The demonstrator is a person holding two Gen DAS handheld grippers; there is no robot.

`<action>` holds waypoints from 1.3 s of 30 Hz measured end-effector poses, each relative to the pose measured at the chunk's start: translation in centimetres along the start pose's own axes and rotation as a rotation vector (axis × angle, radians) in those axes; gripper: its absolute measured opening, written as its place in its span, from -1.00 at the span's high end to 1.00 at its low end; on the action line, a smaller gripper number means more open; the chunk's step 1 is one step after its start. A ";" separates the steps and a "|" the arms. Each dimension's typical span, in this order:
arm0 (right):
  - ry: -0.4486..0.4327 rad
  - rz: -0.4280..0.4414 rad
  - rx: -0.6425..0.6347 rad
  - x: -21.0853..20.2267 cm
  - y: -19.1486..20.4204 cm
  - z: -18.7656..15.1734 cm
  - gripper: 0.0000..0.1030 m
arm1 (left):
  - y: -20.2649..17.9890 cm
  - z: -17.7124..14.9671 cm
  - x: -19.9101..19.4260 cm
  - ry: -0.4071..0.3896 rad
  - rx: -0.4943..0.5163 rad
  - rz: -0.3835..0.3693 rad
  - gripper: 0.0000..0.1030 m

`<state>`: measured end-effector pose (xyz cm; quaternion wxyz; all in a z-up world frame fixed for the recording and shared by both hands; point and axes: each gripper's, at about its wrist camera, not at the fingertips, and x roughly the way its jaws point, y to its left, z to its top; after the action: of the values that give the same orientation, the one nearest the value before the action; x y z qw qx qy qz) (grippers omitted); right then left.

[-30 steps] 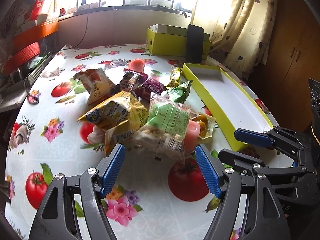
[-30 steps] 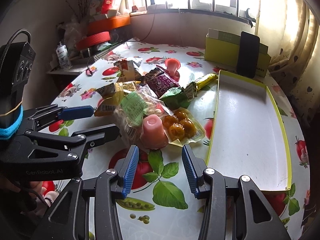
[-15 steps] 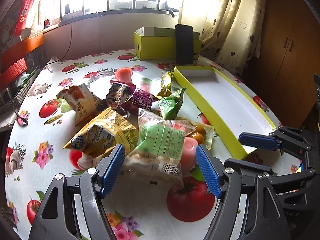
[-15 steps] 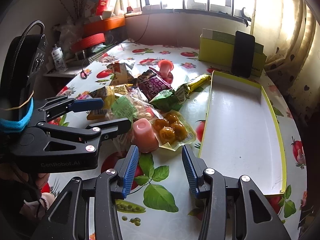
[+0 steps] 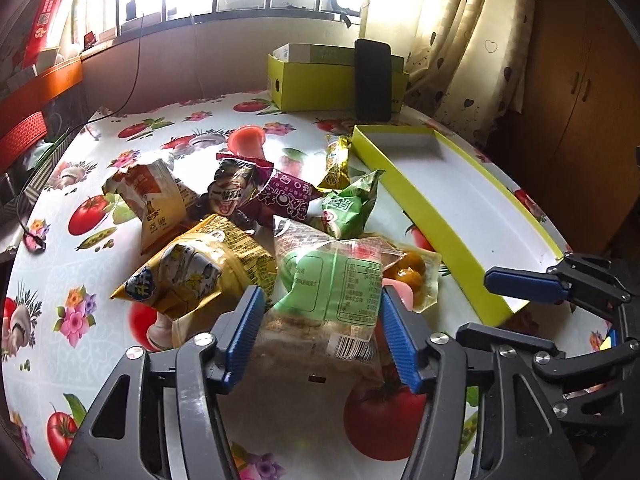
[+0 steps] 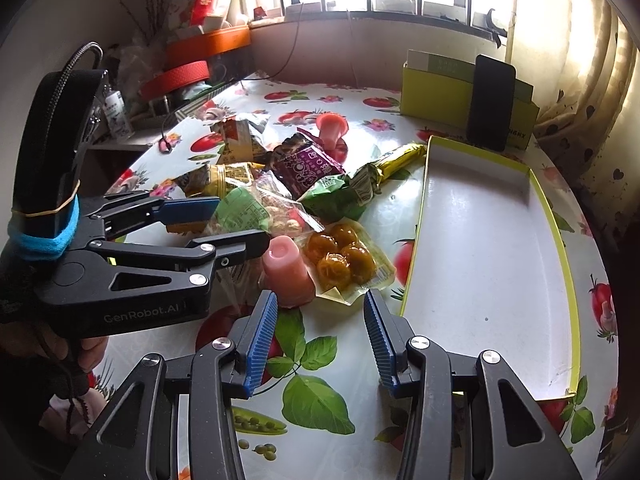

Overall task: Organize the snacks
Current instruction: 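Grasp the clear bun bag with the left gripper while the right gripper grasps the pink jelly cup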

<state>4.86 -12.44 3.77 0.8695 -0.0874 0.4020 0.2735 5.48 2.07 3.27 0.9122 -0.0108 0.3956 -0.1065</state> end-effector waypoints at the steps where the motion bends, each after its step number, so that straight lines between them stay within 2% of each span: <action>1: 0.001 0.001 -0.001 0.1 0.0 0.0 0.16 | 0.0 0.0 0.0 -0.002 0.003 -0.002 -0.08; 10: 0.015 0.013 -0.015 1.0 0.3 0.5 0.16 | 1.1 -0.8 -1.3 -0.025 -0.030 -0.006 0.13; 18: 0.036 0.052 -0.041 3.0 1.3 1.3 0.16 | 2.8 -1.6 -2.2 -0.031 -0.071 -0.003 0.14; 25: 0.047 0.087 -0.068 5.2 2.2 2.2 0.16 | 2.9 -1.9 -2.5 -0.032 -0.059 -0.006 0.09; 27: 0.047 0.090 -0.071 5.7 2.2 2.2 0.22 | 2.7 -1.8 -2.2 -0.030 -0.048 0.002 0.07; 29: 0.044 0.091 -0.068 5.8 2.0 2.1 0.45 | 2.6 -1.7 -1.8 -0.020 -0.040 -0.001 0.02; 35: 0.014 0.091 -0.052 4.8 1.2 1.6 0.51 | 2.6 -1.5 -0.5 0.007 -0.039 0.014 -0.11; 39: -0.005 0.102 -0.034 3.8 0.8 1.4 0.55 | 2.5 -1.4 0.3 0.023 -0.045 0.027 -0.12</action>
<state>7.35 -9.71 1.86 0.8538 -0.0807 0.3990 0.3244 5.19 4.56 1.81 0.9085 -0.0249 0.4084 -0.0854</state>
